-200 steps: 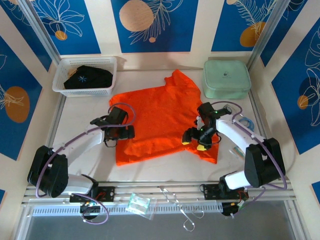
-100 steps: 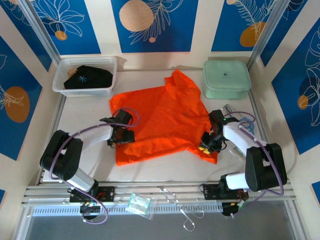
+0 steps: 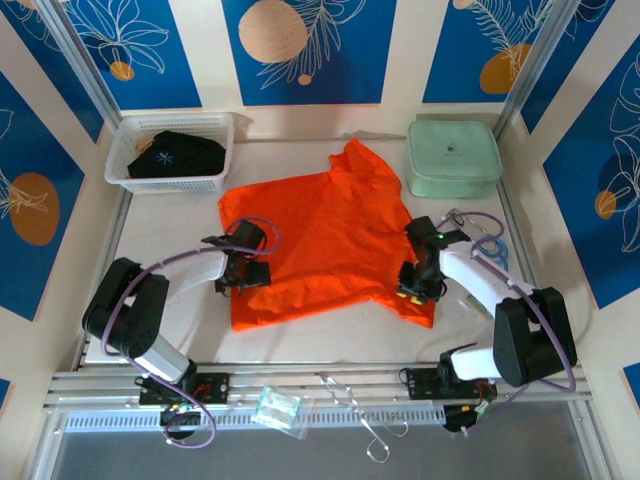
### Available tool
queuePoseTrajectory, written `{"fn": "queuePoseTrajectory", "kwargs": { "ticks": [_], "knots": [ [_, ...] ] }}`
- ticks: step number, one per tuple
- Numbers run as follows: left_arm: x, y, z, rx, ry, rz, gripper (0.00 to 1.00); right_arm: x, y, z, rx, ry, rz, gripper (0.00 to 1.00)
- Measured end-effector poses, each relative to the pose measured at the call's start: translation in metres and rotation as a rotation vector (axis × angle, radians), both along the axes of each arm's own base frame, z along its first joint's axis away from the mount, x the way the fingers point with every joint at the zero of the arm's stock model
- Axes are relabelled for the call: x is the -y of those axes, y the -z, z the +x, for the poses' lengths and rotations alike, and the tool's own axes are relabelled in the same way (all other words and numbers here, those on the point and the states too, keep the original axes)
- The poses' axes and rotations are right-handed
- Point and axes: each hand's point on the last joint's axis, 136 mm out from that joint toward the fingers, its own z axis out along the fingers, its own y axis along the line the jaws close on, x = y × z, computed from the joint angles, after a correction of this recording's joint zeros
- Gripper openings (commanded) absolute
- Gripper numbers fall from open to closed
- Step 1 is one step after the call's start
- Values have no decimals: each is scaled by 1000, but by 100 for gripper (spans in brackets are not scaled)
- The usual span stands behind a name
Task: Fold and stack the t-shirts
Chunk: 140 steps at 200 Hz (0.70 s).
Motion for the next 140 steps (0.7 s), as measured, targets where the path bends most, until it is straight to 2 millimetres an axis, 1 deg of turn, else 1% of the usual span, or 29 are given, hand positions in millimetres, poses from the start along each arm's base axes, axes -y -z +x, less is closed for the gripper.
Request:
{"fn": "queuePoseTrajectory", "kwargs": {
  "ticks": [12, 21, 39, 65, 78, 84, 96, 109, 129, 140],
  "knots": [
    [4, -3, 0, 3, 15, -9, 94, -12, -5, -9, 4, -63, -11, 43],
    [7, -7, 1, 8, 25, -16, 95, -17, -5, -16, -6, -94, -24, 45],
    [15, -24, 8, 44, 42, -39, 95, -23, -1, -28, -36, -133, -46, 47],
    [23, -53, 20, 116, 62, -75, 96, -23, 18, -34, -115, -151, -107, 52],
    [25, -65, 23, 145, 66, -89, 97, -21, 30, -35, -164, -157, -149, 51],
    [26, -69, 23, 155, 67, -94, 97, -20, 34, -35, -183, -158, -169, 47],
    [24, -74, 20, 161, 66, -94, 98, -18, 41, -31, -211, -166, -207, 32],
    [21, -77, 18, 163, 64, -90, 98, -21, 40, -22, -217, -171, -228, 19],
    [18, -78, 15, 160, 63, -83, 98, -16, 33, -3, -177, -170, -290, 5],
    [17, -78, 13, 157, 62, -79, 98, -14, 25, 8, -149, -162, -316, 0]
  ]
}}
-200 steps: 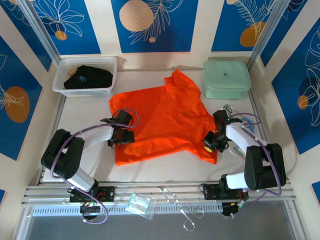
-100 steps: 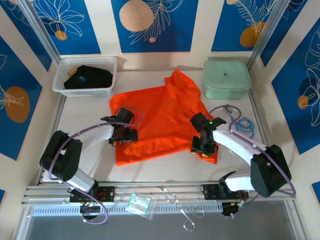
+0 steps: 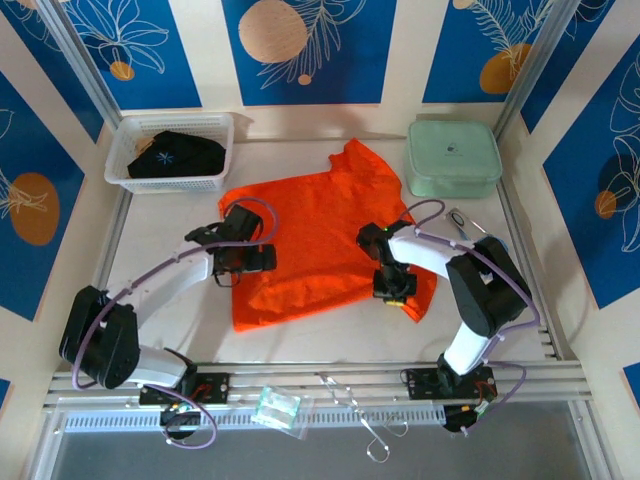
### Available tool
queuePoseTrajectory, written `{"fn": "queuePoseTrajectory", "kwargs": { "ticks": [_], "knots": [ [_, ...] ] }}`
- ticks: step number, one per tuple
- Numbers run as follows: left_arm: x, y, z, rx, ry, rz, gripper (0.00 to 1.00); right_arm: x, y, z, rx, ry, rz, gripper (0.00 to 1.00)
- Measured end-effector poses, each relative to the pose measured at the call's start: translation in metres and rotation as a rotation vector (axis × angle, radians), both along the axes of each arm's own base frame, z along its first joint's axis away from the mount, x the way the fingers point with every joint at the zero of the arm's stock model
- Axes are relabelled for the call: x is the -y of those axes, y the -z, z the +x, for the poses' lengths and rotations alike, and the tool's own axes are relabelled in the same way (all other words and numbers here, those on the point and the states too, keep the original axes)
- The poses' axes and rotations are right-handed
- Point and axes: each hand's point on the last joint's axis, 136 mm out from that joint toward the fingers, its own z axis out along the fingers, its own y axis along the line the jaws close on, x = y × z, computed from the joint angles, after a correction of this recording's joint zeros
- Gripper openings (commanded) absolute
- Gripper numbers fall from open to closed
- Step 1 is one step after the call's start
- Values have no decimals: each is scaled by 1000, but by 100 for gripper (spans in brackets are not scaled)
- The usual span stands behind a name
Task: Fold and stack the t-shirts
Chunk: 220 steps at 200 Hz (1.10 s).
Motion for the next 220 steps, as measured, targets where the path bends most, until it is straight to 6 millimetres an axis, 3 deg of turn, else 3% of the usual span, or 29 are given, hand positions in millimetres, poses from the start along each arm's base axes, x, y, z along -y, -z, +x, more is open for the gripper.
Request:
{"fn": "queuePoseTrajectory", "kwargs": {
  "ticks": [42, 61, 117, 146, 182, 220],
  "knots": [
    [-6, 3, -7, -24, 1, 24, 99, -5, -48, 49, 104, -100, 3, 0],
    [-8, 4, -9, -31, 6, 41, 100, -9, -60, 70, 92, -171, 6, 1],
    [-14, 7, -13, -43, 12, 73, 100, -19, -29, 153, 3, -339, -73, 29],
    [-18, 8, -15, -46, 8, 88, 100, -26, -37, 189, 57, -370, -98, 41],
    [-21, 5, -18, -42, 6, 93, 100, -17, -55, 191, 98, -347, -143, 44],
    [-21, 5, -18, -42, 6, 91, 100, 2, -64, 148, 81, -286, -162, 48]
  ]
}}
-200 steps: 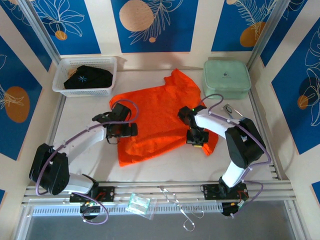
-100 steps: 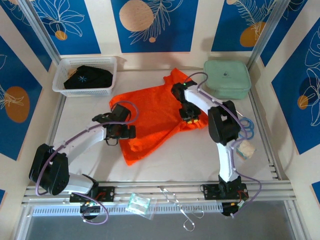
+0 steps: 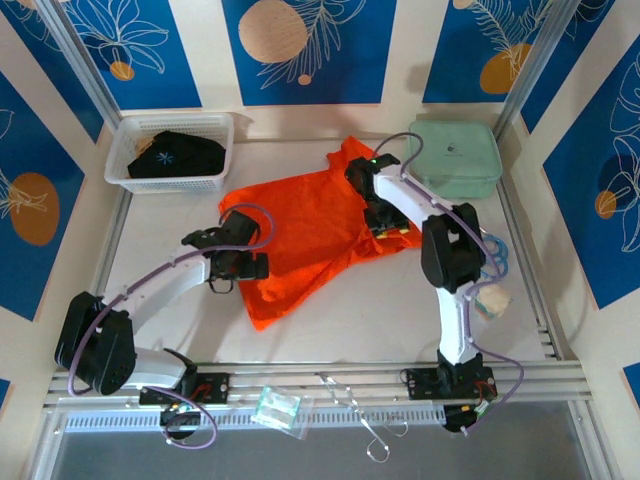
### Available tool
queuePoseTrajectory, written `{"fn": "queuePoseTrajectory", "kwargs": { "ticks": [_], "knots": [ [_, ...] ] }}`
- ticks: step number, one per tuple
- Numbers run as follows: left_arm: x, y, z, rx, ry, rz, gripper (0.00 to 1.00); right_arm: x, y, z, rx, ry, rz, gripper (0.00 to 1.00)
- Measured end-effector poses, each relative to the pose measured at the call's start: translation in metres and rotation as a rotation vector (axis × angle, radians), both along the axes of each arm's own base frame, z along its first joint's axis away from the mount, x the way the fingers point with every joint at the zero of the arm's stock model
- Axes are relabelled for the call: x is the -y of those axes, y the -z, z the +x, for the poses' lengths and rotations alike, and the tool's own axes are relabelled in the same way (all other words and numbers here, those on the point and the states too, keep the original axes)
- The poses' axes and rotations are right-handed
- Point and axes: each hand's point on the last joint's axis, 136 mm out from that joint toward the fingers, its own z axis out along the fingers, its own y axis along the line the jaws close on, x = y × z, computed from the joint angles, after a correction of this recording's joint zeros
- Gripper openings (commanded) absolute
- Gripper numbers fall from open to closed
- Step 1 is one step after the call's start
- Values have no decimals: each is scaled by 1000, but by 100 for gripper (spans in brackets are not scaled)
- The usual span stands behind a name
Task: Fold and stack the t-shirts
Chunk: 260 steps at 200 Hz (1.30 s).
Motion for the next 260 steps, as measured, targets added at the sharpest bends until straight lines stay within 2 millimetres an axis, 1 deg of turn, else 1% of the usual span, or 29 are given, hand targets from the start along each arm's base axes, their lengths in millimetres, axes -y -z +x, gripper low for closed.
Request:
{"fn": "queuePoseTrajectory", "kwargs": {
  "ticks": [12, 29, 44, 57, 73, 87, 107, 135, 155, 170, 191, 212, 225, 260],
  "knots": [
    [0, 0, 0, -1, 0, 0, 100, 1, -6, -13, 13, 14, 23, 45],
    [1, 2, 0, -7, 1, 0, 100, -5, -11, -28, 35, 42, 110, 44],
    [2, 4, 0, -12, 2, -1, 100, -17, -8, -36, 38, 65, 213, 44],
    [3, 6, 1, -17, 4, -3, 100, -28, 2, -37, 30, 89, 303, 45],
    [4, 8, 2, -19, 5, -7, 100, -37, 16, -30, 33, 128, 382, 47],
    [5, 8, 2, -21, 6, -9, 100, -42, 22, -16, 62, 157, 435, 47],
    [5, 8, 2, -21, 6, -9, 100, -44, 23, 4, 118, 184, 484, 47],
    [5, 8, 1, -21, 6, -9, 100, -43, 24, 35, 176, 212, 507, 46],
    [4, 10, 0, -26, 6, -6, 100, -42, 30, 49, 187, 222, 511, 45],
    [3, 11, -1, -29, 6, -4, 100, -41, 37, 51, 179, 230, 506, 43],
    [3, 11, -1, -29, 6, -4, 100, -41, 47, 49, 155, 234, 496, 40],
    [3, 11, -1, -29, 6, -4, 100, -41, 55, 49, 140, 240, 492, 35],
    [3, 11, -1, -29, 7, -4, 100, -41, 58, 48, 134, 247, 493, 30],
    [3, 11, -1, -29, 7, -4, 100, -44, 59, 50, 136, 250, 507, 11]
  ]
}}
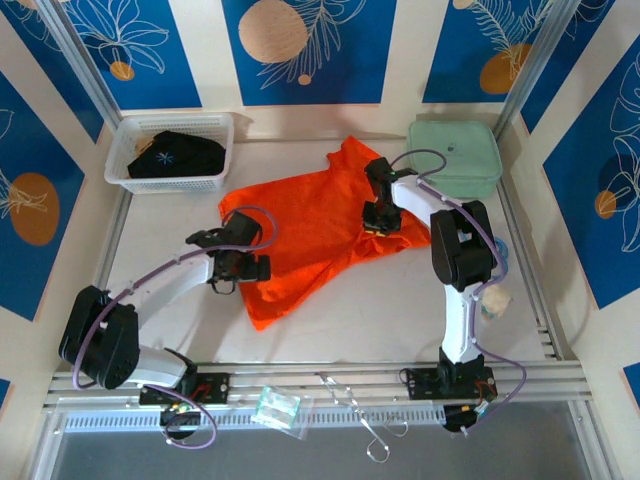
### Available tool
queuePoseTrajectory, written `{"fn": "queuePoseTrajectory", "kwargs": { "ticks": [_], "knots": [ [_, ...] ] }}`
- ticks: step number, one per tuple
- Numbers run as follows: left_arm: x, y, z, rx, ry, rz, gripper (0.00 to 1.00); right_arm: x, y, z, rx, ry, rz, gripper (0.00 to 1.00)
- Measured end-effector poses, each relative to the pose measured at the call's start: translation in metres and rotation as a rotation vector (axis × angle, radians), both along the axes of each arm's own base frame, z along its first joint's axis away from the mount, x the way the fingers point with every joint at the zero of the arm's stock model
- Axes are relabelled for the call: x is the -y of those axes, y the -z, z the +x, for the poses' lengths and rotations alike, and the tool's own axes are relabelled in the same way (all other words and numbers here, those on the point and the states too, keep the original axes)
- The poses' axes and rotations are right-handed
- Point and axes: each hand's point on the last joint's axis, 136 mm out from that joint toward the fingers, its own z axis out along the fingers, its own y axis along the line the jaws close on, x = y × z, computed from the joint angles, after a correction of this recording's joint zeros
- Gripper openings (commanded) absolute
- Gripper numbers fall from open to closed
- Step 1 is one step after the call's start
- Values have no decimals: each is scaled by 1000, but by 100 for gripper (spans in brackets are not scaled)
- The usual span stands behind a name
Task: Fold and stack the t-shirts
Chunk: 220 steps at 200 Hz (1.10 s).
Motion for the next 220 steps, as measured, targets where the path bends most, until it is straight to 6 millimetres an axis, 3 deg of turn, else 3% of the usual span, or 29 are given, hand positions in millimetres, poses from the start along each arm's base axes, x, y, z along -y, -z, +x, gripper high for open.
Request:
{"fn": "queuePoseTrajectory", "kwargs": {
  "ticks": [25, 51, 72, 116, 158, 169, 191, 220],
  "knots": [
    [0, 0, 0, 0, 0, 0, 100, -1, 0, 0, 0, 5, 5, 0],
    [0, 0, 0, -1, 0, 0, 100, -3, -2, -2, 2, 4, 5, 0],
    [0, 1, -1, -1, 0, 0, 100, -4, -11, -16, 8, 13, -8, 0],
    [0, 3, -4, 6, 3, -13, 100, -4, -42, -91, 28, 61, -67, 0],
    [2, 0, 0, 28, 12, -26, 100, 20, -19, -188, -95, 161, -156, 0],
    [3, -1, 1, 34, 19, -26, 100, 26, -13, -208, -123, 196, -175, 5],
    [4, -1, 2, 40, 29, -25, 100, 26, -11, -231, -141, 254, -181, 19],
    [4, 2, 3, 34, 29, -22, 100, 16, -17, -240, -132, 292, -175, 31]
  ]
}}
